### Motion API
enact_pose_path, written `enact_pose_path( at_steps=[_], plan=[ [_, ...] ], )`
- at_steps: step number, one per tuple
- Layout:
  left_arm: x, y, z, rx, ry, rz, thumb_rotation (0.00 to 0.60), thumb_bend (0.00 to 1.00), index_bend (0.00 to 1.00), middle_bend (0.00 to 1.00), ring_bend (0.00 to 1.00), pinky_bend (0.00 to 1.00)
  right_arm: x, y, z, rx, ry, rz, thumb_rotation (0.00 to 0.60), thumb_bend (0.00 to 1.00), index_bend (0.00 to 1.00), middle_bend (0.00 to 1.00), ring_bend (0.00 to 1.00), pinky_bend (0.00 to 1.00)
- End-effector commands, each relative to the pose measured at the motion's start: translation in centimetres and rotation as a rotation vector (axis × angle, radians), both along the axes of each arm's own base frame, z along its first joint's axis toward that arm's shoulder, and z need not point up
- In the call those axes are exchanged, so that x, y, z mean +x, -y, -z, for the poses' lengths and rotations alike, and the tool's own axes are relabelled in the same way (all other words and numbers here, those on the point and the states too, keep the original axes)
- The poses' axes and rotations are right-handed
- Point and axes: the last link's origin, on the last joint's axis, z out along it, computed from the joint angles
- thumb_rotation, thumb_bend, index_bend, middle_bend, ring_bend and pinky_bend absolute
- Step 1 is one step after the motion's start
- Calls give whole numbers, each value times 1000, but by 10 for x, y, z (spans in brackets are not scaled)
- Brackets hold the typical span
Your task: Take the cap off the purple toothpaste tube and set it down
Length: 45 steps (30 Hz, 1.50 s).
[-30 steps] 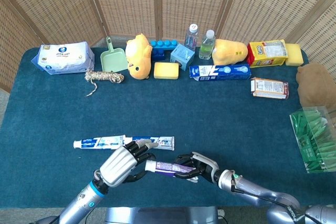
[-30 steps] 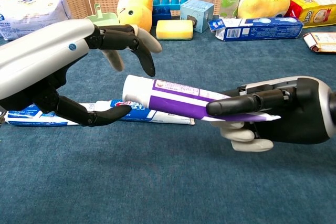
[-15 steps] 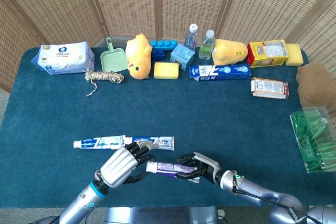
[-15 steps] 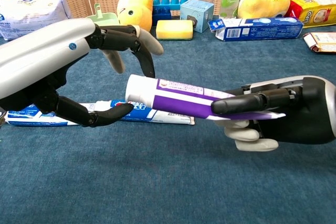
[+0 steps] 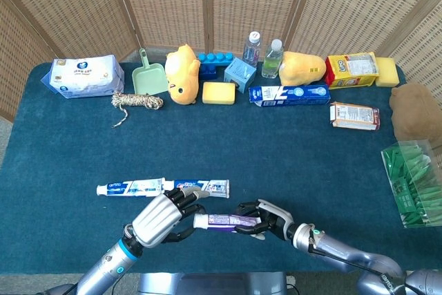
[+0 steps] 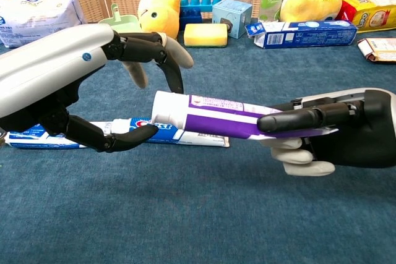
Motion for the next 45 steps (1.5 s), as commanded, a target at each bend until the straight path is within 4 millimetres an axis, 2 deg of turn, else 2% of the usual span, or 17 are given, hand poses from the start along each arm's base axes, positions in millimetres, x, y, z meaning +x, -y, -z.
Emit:
enact_pose_path(
  at_steps=[1,29,35,40,45],
  plan=[
    [0,0,0,-1,0,0,600,452,420,242,219,361,-1,1,0,0,0,1,600,389,907,800,778,878],
    [-4,-5,-3,-6,-12,-7,600,598,406,229,219,361,-7,7,-2,-8,3,9,600,390,907,800,778,878],
    [-4,-3,-2,-21,-22,-7,600,506,323,204,212,312,-5,8,-3,-8,16,13,600,390,907,800,778,878],
    [-4,-3,-4,-24,-31,-3,600,464,228,159,173,331,-1,7,-4,-4,25,4,600,389,907,800,778,878],
    [1,-3,-7,-9,6,12,600,413,180,147,163,329,2,7,-3,8,36,11,600,390,907,800,778,878]
  ],
)
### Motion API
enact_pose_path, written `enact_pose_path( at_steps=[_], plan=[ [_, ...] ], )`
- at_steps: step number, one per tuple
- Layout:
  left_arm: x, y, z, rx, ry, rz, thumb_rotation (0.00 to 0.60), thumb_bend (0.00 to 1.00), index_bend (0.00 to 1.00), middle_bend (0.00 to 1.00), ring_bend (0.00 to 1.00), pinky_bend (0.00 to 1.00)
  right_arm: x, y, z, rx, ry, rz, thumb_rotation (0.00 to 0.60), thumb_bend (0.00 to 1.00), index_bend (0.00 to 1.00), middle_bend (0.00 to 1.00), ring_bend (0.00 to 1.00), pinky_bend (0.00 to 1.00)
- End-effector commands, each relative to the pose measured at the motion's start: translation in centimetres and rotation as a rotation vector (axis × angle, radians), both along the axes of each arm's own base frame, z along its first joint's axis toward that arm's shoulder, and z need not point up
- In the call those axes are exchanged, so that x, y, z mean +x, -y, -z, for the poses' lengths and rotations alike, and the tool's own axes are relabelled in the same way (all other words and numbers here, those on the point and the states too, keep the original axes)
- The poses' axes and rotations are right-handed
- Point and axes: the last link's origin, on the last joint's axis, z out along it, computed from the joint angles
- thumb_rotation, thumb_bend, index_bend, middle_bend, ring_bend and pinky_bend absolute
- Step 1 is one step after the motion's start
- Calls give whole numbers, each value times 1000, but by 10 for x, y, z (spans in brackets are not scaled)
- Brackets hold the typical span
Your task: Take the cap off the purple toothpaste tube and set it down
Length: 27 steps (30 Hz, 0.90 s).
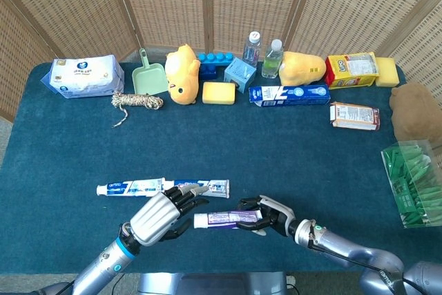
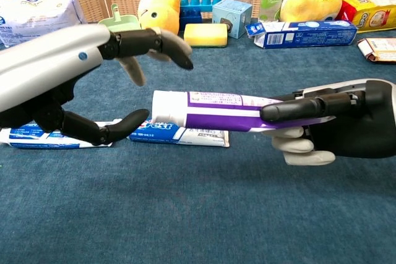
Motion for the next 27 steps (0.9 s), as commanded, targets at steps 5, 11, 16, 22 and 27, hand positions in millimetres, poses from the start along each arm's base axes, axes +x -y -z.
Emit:
enact_pose_path(
  at_steps=[5,11,16,22,27],
  plan=[
    [2,1,-10,39,41,17,600,371,130,117,124,305,1,2,1,17,25,39,600,390,907,800,778,877],
    [0,1,-16,57,33,16,600,370,152,114,118,298,7,5,3,40,55,56,600,392,907,800,778,878],
    [-2,2,-15,51,11,10,600,370,158,114,117,296,9,6,4,58,72,64,600,390,907,800,778,878],
    [-2,1,-12,45,9,11,600,370,164,114,117,296,12,6,5,78,93,61,600,390,907,800,778,878],
    [2,1,-10,52,29,25,600,370,196,133,119,299,15,5,5,88,102,48,600,390,907,800,778,878]
  ],
)
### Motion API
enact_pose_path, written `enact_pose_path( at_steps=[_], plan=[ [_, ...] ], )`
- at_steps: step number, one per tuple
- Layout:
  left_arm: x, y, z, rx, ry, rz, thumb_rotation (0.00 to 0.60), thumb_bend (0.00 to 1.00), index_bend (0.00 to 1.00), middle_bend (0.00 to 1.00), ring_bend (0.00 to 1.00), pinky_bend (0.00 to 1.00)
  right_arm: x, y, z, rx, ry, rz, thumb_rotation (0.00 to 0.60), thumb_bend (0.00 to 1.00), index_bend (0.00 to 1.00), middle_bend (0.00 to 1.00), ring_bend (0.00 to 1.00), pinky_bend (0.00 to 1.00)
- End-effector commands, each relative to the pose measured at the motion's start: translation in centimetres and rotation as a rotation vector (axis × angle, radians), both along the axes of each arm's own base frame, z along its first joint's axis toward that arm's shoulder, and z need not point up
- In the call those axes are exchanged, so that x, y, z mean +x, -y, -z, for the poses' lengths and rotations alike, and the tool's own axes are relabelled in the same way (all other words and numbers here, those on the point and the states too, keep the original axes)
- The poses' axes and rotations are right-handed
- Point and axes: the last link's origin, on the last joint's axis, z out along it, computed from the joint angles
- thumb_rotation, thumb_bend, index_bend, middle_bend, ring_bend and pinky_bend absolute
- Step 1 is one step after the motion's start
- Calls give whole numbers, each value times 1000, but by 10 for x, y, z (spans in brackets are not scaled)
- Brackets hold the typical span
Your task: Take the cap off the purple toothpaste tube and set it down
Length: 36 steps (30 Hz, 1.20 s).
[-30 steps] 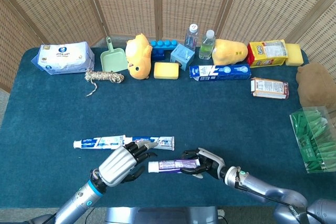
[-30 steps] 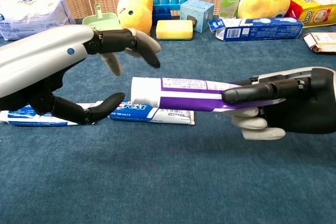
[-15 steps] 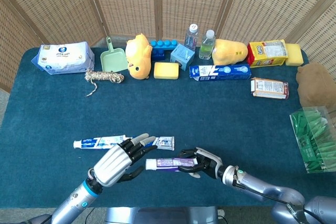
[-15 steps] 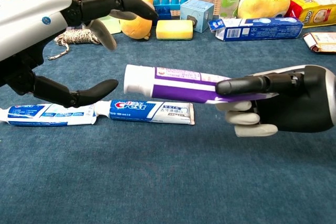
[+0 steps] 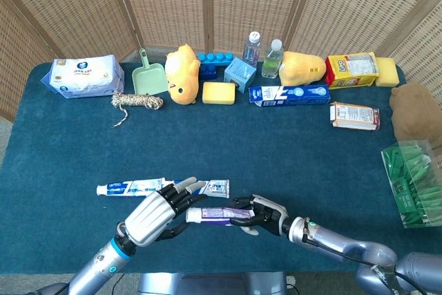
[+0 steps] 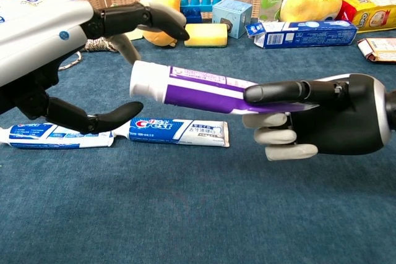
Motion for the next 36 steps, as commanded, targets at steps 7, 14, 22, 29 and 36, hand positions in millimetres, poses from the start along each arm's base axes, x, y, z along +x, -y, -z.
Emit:
enact_pose_path(
  at_steps=[7,14,22,29,36],
  plan=[
    [5,0,1,10,29,16,600,375,272,191,171,312,-1,-1,1,7,0,-13,600,389,907,800,778,878],
    [3,0,0,23,32,16,600,421,313,222,191,318,-6,-3,1,12,-11,-22,600,391,907,800,780,878],
    [5,-2,-1,28,46,13,600,426,325,225,193,319,-9,-4,3,13,-22,-42,600,392,908,805,782,877],
    [5,-5,-3,43,53,8,600,426,326,226,193,320,-12,-6,3,16,-32,-63,600,392,908,806,782,878],
    [6,-7,-6,53,58,-1,600,426,326,224,193,321,-14,-6,4,16,-49,-87,600,391,908,806,783,878]
  ],
)
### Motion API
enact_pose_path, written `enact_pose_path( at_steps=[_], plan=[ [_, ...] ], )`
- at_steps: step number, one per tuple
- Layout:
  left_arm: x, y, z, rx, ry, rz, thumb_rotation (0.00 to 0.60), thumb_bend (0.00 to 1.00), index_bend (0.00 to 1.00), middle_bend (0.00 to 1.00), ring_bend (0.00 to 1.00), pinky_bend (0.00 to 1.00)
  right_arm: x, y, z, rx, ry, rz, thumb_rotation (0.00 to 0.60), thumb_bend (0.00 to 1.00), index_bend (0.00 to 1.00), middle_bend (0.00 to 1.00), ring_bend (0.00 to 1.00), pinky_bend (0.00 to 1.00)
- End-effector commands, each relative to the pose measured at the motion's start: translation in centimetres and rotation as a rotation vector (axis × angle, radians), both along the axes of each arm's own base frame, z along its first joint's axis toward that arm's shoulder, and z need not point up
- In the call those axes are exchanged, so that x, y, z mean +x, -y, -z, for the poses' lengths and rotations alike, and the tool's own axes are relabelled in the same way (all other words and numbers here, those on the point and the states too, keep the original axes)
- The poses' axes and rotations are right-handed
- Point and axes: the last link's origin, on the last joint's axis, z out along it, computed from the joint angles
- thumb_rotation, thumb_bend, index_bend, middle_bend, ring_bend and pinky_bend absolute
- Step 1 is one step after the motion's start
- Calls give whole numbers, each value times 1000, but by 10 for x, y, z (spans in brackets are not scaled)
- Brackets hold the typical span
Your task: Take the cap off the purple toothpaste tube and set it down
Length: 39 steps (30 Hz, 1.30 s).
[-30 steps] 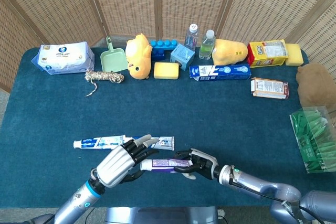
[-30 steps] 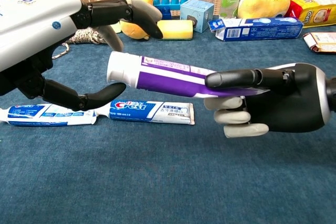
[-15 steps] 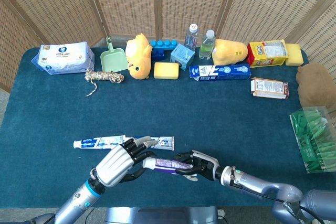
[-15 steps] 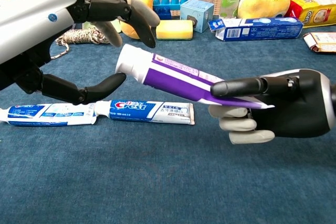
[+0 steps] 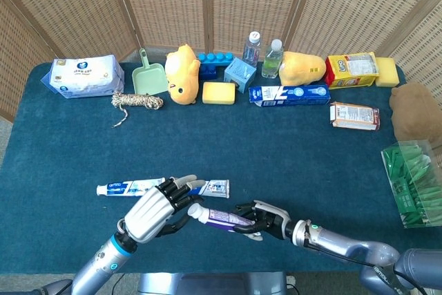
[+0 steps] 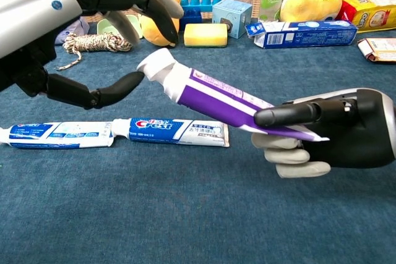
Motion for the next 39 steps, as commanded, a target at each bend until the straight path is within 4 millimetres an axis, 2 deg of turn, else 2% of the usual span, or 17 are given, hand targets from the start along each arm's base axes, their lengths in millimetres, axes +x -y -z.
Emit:
enact_pose_path(
  at_steps=[1,23,30,39],
  plan=[
    [0,-1,-1,3,1,-5,600,426,326,223,193,321,0,0,0,-2,-7,-13,600,391,908,806,782,878],
    [2,-5,0,-15,19,-37,600,412,297,204,192,320,2,-5,4,-45,-83,-127,600,391,909,806,782,878],
    [-9,-4,-24,53,30,-58,600,411,269,191,175,312,-9,9,6,-92,-116,-44,600,391,911,806,783,877],
    [-49,17,-63,137,-12,-153,600,406,251,177,154,290,-34,38,-9,-268,-177,90,600,390,910,804,779,865]
  ],
)
